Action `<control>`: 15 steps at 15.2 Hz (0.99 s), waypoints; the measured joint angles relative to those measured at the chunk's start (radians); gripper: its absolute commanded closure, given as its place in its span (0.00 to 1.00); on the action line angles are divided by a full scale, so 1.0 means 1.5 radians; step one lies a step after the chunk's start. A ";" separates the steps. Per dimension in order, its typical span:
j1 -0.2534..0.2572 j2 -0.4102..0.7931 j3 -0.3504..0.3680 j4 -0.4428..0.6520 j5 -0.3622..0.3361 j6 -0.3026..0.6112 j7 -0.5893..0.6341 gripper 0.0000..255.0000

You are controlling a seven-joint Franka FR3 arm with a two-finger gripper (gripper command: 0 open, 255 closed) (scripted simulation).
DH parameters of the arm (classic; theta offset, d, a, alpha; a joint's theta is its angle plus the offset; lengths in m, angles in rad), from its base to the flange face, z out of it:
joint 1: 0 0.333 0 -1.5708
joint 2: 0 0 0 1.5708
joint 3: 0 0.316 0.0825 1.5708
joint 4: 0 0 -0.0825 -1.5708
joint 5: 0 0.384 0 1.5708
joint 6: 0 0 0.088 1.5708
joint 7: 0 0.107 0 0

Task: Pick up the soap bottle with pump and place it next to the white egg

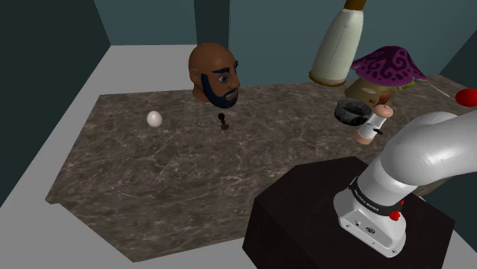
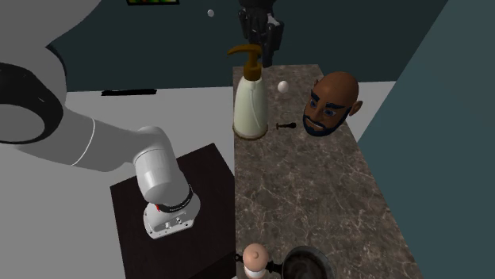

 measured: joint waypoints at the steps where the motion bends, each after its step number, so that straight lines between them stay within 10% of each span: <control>1: 0.002 0.010 0.012 0.003 0.006 0.005 0.014 1.00; 15: 0.035 0.158 0.170 0.006 0.052 0.137 0.215 1.00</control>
